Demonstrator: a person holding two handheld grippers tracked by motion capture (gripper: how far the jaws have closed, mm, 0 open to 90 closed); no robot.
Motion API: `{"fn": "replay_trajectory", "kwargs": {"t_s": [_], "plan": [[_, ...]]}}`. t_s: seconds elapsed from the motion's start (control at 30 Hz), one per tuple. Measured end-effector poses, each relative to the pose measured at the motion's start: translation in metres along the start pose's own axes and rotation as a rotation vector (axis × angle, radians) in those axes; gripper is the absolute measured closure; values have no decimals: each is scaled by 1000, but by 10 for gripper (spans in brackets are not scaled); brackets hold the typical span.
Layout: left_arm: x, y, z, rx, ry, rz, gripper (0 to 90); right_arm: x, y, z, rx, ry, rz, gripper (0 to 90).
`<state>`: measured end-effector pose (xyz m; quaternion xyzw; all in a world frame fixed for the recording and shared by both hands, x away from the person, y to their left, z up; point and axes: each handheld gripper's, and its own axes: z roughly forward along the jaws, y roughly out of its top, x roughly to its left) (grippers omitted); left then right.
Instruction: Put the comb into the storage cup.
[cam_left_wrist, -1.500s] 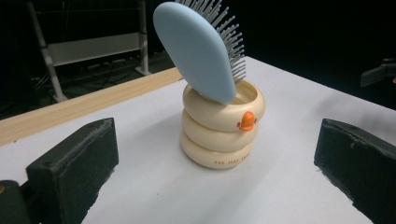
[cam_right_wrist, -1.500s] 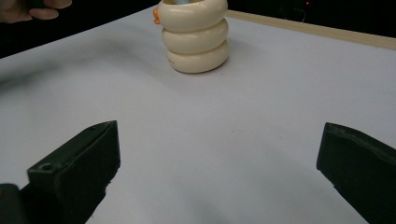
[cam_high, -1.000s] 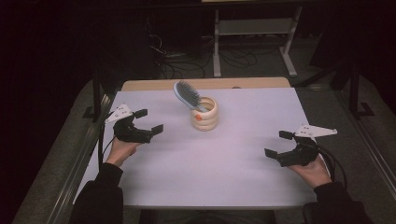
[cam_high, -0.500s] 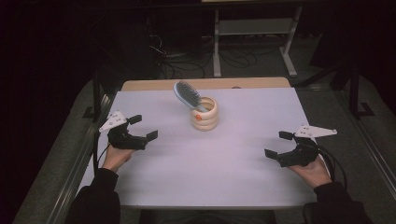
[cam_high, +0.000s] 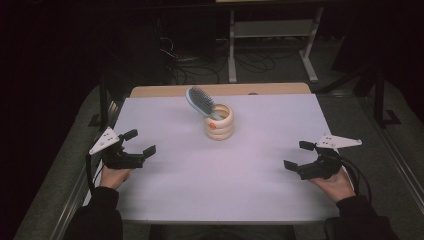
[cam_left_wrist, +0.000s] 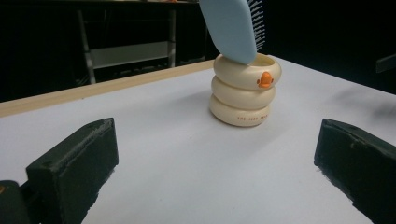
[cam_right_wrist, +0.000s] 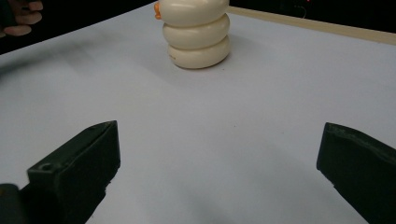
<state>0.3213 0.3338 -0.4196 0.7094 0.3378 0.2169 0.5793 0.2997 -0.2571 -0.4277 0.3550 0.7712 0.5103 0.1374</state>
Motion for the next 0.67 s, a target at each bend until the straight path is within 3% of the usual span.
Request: {"fn": "replay_trajectory", "kwargs": {"t_s": [0.67], "plan": [[6,-22,-31,-14,41,-2,0,-1,-5,0,16,-2,20,0]]}}
